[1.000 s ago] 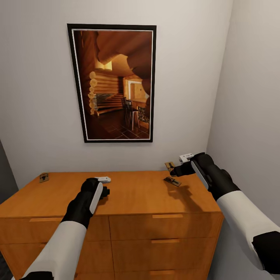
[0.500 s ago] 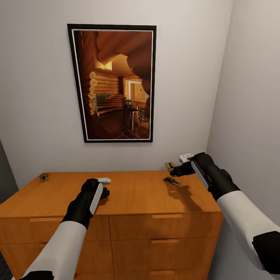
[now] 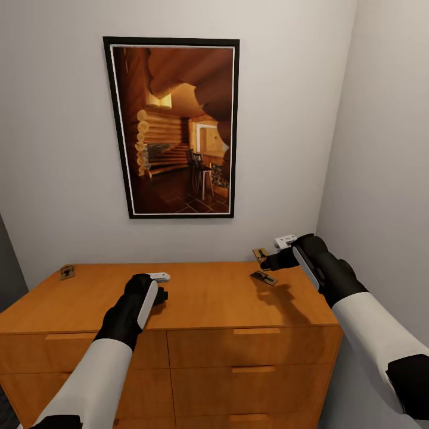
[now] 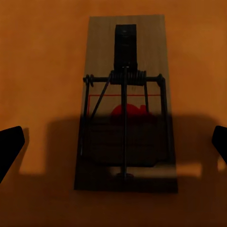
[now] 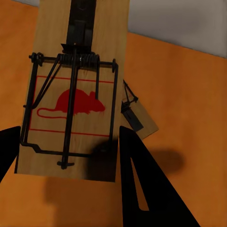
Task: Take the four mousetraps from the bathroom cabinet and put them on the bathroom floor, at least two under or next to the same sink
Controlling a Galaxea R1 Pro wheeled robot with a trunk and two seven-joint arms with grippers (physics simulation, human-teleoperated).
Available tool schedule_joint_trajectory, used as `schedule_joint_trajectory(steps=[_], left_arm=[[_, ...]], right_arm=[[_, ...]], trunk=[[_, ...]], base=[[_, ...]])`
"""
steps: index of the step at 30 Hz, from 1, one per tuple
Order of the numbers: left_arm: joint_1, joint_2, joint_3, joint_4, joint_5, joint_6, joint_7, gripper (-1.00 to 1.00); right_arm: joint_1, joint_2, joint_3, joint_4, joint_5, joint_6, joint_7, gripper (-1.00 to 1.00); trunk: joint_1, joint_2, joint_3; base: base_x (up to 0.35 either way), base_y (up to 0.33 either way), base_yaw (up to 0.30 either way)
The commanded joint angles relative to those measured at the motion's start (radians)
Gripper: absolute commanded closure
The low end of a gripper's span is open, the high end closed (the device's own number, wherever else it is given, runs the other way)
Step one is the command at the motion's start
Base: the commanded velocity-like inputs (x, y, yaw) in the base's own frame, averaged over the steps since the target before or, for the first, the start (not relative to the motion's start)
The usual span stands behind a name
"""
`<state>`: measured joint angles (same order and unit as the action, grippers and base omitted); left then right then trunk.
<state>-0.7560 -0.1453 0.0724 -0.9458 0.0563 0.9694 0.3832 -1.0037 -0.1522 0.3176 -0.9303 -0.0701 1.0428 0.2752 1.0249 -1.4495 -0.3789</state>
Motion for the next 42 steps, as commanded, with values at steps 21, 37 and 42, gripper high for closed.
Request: schedule_joint_trajectory(steps=[21,37,42], left_arm=[[0.000,0.000,0.004,0.029,0.006,0.003,0.005,1.00],[0.000,-0.006,-0.002,-0.229,0.003,0.066,0.070,1.00],[0.000,-0.004,-0.005,-0.274,0.006,0.074,0.089,1.00]], right_arm=[[-0.001,-0.003,0.003,-0.001,-0.010,0.004,-0.001,1.00],[-0.001,-0.003,0.003,-0.001,-0.010,0.004,-0.001,1.00],[-0.001,-0.003,0.003,-0.001,-0.010,0.004,-0.001,1.00]], trunk=[[0.000,-0.001,-0.002],[0.000,-0.001,-0.002],[0.000,-0.001,-0.002]], base=[[0.000,0.000,0.000],[0.000,0.000,0.000],[0.000,0.000,0.000]])
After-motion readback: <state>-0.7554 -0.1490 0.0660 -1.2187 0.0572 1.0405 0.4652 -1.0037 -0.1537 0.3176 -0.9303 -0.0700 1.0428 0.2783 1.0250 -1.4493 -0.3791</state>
